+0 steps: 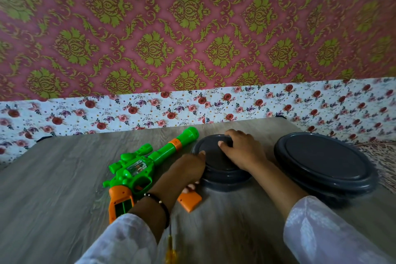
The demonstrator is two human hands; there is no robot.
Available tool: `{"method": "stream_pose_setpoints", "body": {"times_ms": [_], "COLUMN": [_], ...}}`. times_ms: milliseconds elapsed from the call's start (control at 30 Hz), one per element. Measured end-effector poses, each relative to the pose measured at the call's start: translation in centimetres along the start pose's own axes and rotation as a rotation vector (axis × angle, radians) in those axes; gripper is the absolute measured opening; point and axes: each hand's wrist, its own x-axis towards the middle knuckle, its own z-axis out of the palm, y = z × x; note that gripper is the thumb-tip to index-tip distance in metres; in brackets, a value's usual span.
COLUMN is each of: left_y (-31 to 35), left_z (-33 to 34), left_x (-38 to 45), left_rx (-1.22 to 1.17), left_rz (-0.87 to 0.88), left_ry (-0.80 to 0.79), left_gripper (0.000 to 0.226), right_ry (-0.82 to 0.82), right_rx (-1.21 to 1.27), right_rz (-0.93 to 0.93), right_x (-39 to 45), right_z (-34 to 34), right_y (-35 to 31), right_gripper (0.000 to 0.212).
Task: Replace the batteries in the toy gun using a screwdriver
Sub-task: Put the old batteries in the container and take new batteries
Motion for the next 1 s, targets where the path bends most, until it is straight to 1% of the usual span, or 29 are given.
{"method": "stream_pose_setpoints", "body": {"times_ms": [67, 167, 233, 267, 333, 367, 500, 567, 633, 700, 767, 800, 833, 867, 900, 1000], "left_y": [-0.1, -0.7, -1.3, -1.7, -2.6, -3.0, -3.6, -3.0, -2.1, -1.2, -0.4, 0.2, 0.7, 1.2, 1.8, 3.4], "left_z": [0.3, 0.4, 0.6, 1.0, 2.1, 2.6, 3.7, 3.6, 3.3, 2.8, 2.5, 2.3, 2.0, 1.8, 1.5, 1.2], "left_x": [-0.4, -1.5, -3.2, -4.0, -5.8, -6.3, -6.2, -5.4, -4.2, -2.5, -0.5, 0.6, 1.6, 2.5, 3.6, 6.4], "left_rx": [0.120, 0.224, 0.292, 0.352, 0.484, 0.545, 0.683, 0.703, 0.703, 0.708, 0.706, 0.697, 0.683, 0.668, 0.657, 0.642], "left_rz": [0.085, 0.193, 0.328, 0.416, 0.567, 0.601, 0.543, 0.526, 0.537, 0.553, 0.570, 0.582, 0.589, 0.595, 0.606, 0.646], "left_ry": [0.055, 0.248, 0.329, 0.337, 0.327, 0.302, 0.149, 0.129, 0.120, 0.100, 0.068, 0.049, 0.025, 0.001, -0.016, -0.041], "left_gripper": [0.057, 0.055, 0.053, 0.054, 0.059, 0.061, 0.072, 0.073, 0.075, 0.079, 0.084, 0.086, 0.086, 0.086, 0.086, 0.085], "right_ry": [0.032, 0.087, 0.165, 0.207, 0.287, 0.322, 0.364, 0.371, 0.319, 0.231, 0.092, -0.023, -0.182, -0.308, -0.375, -0.383], "right_rx": [0.005, 0.058, 0.123, 0.146, 0.166, 0.164, 0.100, 0.138, 0.166, 0.119, 0.031, 0.002, -0.041, -0.083, -0.115, -0.144], "right_rz": [0.006, -0.021, -0.076, -0.120, -0.194, -0.217, -0.217, -0.225, -0.205, -0.180, -0.176, -0.151, -0.101, -0.080, -0.086, -0.108], "right_x": [-0.1, -1.0, -2.5, -3.6, -6.3, -7.6, -10.1, -10.1, -10.4, -11.0, -11.6, -11.7, -11.8, -11.8, -11.6, -10.9], "right_z": [-0.2, -1.3, -2.2, -2.5, -2.1, -1.6, -0.5, -1.4, -2.5, -2.8, -2.6, -2.3, -1.9, -1.2, -0.4, 1.4], "right_y": [0.2, 0.1, 0.0, -0.1, 0.1, 0.2, 1.1, 1.3, 1.5, 1.4, 0.9, 0.6, 0.2, 0.0, -0.2, 0.1], "right_gripper": [0.039, 0.036, 0.033, 0.030, 0.027, 0.028, 0.035, 0.022, 0.007, 0.006, 0.001, 0.010, 0.023, 0.035, 0.045, 0.060]}}
